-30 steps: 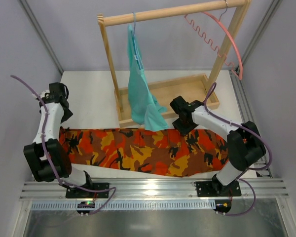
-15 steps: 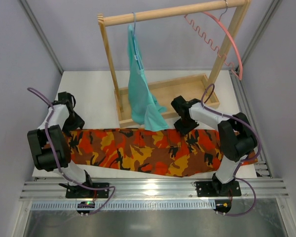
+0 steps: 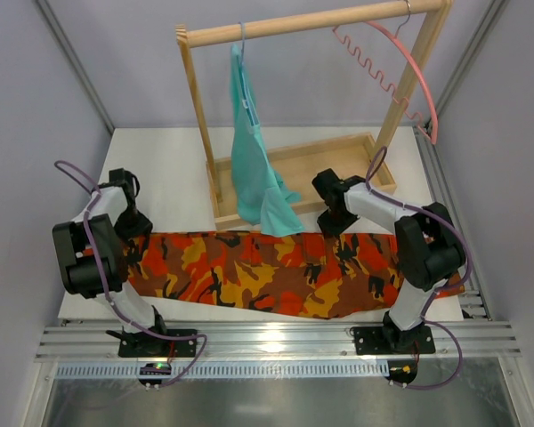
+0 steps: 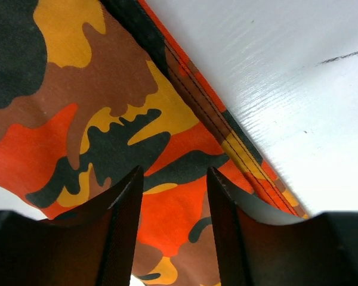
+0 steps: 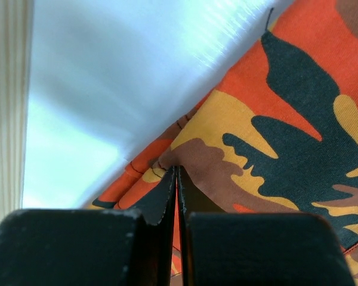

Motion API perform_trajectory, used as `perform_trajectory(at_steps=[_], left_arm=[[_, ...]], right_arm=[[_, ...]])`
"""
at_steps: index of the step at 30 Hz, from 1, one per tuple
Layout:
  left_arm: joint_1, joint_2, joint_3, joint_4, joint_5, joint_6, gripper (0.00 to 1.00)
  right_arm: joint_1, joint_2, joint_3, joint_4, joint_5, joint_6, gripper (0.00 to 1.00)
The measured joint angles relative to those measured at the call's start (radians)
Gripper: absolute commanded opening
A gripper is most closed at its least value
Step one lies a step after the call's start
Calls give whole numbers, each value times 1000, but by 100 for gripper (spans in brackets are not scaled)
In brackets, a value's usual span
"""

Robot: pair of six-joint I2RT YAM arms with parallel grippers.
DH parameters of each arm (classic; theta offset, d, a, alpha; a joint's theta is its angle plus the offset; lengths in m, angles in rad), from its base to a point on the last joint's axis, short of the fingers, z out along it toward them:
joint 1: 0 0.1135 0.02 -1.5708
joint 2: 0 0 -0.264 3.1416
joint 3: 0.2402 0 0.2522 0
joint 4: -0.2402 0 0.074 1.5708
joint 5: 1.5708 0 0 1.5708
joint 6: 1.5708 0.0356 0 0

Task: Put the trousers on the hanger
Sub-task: Fold the trousers

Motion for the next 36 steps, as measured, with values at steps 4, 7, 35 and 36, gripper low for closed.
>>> perform_trajectory(at_steps=[4, 7, 35, 36], left_arm=[[0, 7, 0, 0, -1, -1, 24], [0, 8, 0, 3, 0, -3, 2], [0, -130, -76, 63, 117, -46, 44], [-1, -130, -80, 66, 122, -51, 45]], right_arm=[[0, -23, 6, 8, 10, -24, 5], [0, -34, 27, 7, -2, -34, 32], [29, 246, 225, -140, -343, 91, 54], [28, 253, 228, -146, -352, 95, 53]])
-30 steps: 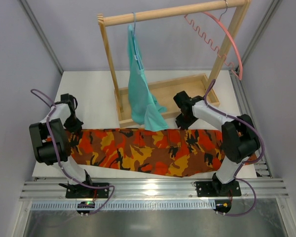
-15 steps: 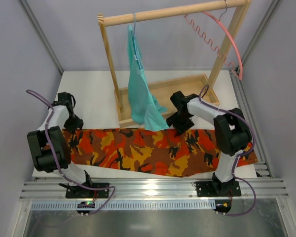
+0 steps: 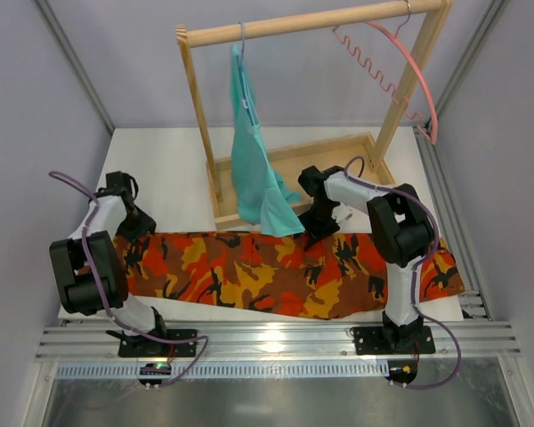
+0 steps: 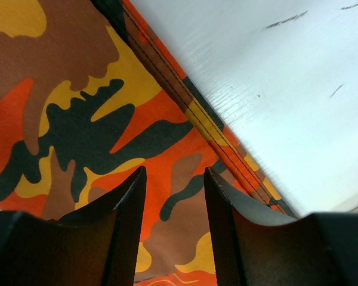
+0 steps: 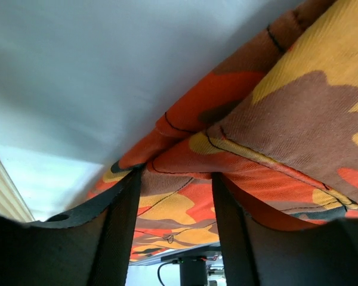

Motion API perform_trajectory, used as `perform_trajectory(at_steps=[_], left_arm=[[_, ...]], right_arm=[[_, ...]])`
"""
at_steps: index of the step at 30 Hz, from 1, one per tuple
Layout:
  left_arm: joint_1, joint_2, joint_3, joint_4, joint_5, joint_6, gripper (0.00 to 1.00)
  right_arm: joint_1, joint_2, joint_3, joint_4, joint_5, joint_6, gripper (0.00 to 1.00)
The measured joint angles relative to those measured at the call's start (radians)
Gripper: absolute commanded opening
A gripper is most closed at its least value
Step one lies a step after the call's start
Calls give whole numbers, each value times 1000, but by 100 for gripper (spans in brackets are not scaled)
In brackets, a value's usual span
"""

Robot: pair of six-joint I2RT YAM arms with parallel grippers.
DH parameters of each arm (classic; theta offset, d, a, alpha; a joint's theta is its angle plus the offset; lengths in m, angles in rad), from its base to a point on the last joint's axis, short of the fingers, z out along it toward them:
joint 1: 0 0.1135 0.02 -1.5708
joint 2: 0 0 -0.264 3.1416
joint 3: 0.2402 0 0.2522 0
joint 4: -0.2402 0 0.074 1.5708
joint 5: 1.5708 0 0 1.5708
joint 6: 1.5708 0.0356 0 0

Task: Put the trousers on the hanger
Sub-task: Fold the trousers

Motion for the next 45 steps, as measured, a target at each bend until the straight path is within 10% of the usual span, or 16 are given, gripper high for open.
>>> perform_trajectory(at_steps=[8, 45], left_arm=[[-42, 1, -49, 19, -1, -35, 51], [-41, 67, -67, 94, 14, -211, 55]], right_arm=[[0, 7, 5, -26, -12, 10, 4], [16, -10, -2, -26, 55, 5, 4]])
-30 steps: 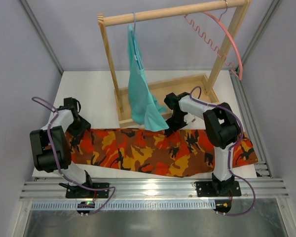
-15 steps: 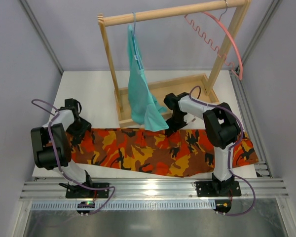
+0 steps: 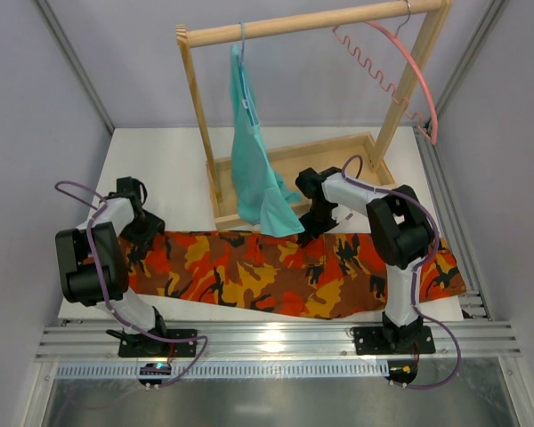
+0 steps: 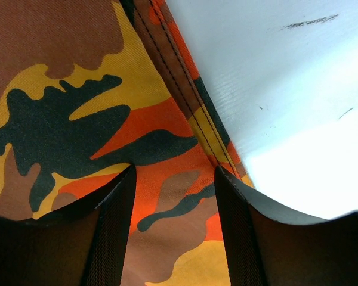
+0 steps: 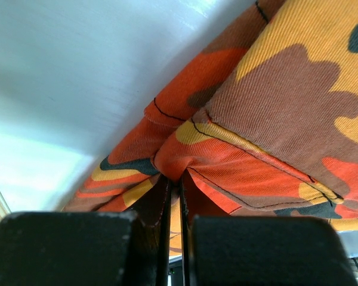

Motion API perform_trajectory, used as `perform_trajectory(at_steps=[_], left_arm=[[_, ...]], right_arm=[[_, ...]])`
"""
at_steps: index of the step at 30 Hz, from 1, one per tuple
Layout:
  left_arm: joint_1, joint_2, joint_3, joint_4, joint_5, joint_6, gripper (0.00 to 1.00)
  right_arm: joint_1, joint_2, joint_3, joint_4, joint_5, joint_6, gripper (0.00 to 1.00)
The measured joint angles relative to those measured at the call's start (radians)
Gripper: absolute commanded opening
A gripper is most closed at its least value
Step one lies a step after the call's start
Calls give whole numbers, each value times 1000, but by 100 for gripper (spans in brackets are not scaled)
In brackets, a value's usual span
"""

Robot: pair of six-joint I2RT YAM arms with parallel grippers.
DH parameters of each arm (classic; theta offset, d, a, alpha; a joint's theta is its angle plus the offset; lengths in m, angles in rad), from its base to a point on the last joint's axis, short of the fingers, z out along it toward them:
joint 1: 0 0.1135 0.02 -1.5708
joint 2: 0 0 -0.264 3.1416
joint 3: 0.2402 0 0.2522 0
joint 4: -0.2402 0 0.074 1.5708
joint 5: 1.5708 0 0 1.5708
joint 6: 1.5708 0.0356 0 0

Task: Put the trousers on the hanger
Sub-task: Fold the trousers

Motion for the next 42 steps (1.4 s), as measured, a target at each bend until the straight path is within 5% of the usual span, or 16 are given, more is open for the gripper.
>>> perform_trajectory(at_steps=[11, 15, 19, 21, 28, 32, 42], left_arm=[[0, 30, 31, -24, -4, -2, 50], [0, 34, 34, -25, -5, -2, 39], [1, 37, 35, -27, -10, 2, 14], [1, 37, 35, -27, -13, 3, 12], [-3, 24, 37, -19, -8, -2, 49], [-5, 1, 38, -21, -4, -24, 52], [-22, -8, 33, -24, -16, -97, 40]], right_arm=[[1, -1, -1, 0, 5, -6, 4], [4, -5, -1, 0, 13, -10, 4], [4, -10, -1, -1, 28, -16, 4], [4, -14, -2, 0, 41, -20, 4], [6, -33, -14, 8, 53, -24, 4], [17, -34, -25, 20, 61, -21, 4], [29, -35, -33, 33, 75, -21, 4]])
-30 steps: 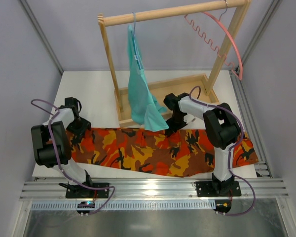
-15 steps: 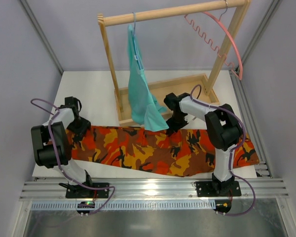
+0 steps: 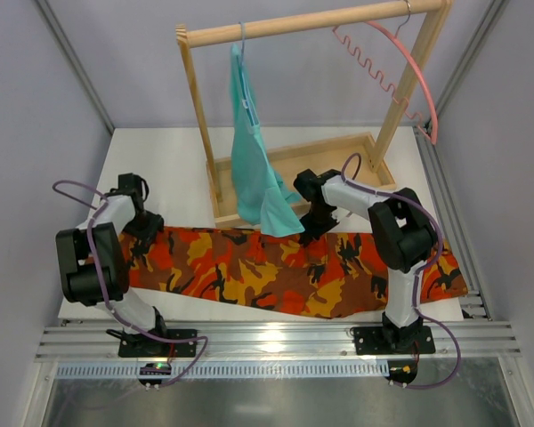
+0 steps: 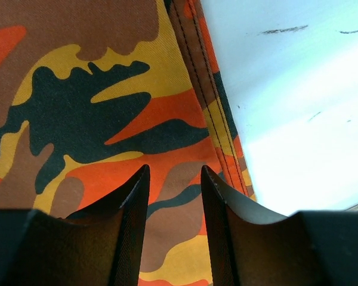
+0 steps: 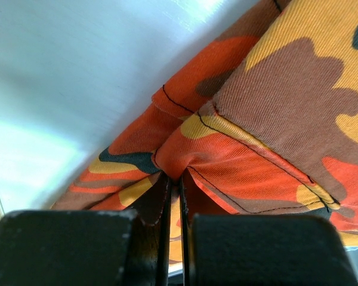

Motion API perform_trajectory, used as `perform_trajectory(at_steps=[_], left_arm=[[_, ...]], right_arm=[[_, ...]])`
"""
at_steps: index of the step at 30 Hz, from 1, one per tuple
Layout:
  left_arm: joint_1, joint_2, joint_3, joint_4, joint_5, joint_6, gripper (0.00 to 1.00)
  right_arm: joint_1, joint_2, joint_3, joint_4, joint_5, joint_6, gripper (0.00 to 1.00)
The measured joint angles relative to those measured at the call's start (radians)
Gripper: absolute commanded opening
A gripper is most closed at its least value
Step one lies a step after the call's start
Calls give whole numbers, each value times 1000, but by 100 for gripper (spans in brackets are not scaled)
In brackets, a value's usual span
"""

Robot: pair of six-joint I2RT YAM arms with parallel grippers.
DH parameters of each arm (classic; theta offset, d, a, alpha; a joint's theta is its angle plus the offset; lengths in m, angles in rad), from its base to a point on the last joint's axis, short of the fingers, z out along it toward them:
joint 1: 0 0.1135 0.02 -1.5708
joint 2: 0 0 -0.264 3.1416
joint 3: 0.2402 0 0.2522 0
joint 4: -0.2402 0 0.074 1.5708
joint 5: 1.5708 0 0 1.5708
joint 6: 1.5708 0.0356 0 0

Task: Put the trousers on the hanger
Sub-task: Fold the trousers

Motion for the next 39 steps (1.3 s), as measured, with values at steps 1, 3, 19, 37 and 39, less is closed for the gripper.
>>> perform_trajectory(at_steps=[1, 3, 19, 37, 39], left_arm=[[0, 2, 0, 0, 0, -4, 40], [-2, 11, 0, 2, 0, -16, 39], [-16, 91, 60, 7, 0, -47, 40], [-20, 122, 99, -30, -17, -36, 1], [-22, 122, 102, -36, -24, -34, 1]], right_arm=[[0, -1, 0, 1, 1, 0, 4], [2, -3, -2, 2, 3, 0, 4], [8, -4, -4, 6, 11, -6, 4], [13, -18, -5, 16, 20, -43, 18], [15, -28, -8, 19, 25, -48, 18]])
